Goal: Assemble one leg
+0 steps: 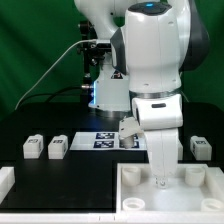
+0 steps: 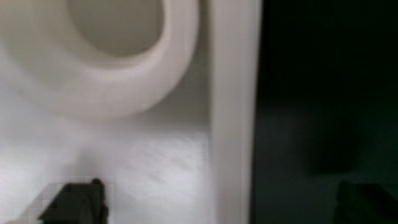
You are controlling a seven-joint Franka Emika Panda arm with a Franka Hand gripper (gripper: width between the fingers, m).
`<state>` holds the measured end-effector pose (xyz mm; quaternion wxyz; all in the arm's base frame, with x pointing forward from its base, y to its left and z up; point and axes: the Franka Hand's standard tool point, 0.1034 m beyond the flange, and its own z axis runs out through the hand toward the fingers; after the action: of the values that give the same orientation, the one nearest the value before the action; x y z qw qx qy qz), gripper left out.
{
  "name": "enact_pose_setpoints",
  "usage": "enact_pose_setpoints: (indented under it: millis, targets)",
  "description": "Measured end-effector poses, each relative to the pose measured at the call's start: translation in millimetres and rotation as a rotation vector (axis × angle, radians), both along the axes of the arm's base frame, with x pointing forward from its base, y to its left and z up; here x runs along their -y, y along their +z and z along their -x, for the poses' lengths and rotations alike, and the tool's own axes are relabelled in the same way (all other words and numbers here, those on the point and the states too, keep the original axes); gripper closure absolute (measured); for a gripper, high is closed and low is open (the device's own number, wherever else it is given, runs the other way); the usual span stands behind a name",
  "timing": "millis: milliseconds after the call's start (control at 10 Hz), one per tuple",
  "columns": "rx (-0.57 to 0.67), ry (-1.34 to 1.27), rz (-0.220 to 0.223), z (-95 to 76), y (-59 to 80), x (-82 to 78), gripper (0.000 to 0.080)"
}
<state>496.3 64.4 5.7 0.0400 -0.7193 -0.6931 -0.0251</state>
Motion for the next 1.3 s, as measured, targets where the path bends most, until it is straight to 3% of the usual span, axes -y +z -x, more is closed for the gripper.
enact_pose_setpoints:
  millis: [400, 600, 800, 1000, 1100, 1300]
  targets:
    - [-0.010, -0.051, 0.001, 0.6, 2.4, -0.6, 0.0150]
    - [-0.023, -0.209, 0.025, 11.4, 36.6, -8.2, 0.0150]
    - [-0.044, -0.497, 0.031, 40.4, 54.6, -30.3, 0.0150]
    - [-0.076, -0.838, 0.006, 61.7, 53.0, -73.0, 0.0150]
    - [-0.095, -1.000, -0.010, 63.4, 52.5, -88.1, 0.0150]
    - [-0.128, -1.209, -0.015, 64.2, 52.2, -89.8, 0.0150]
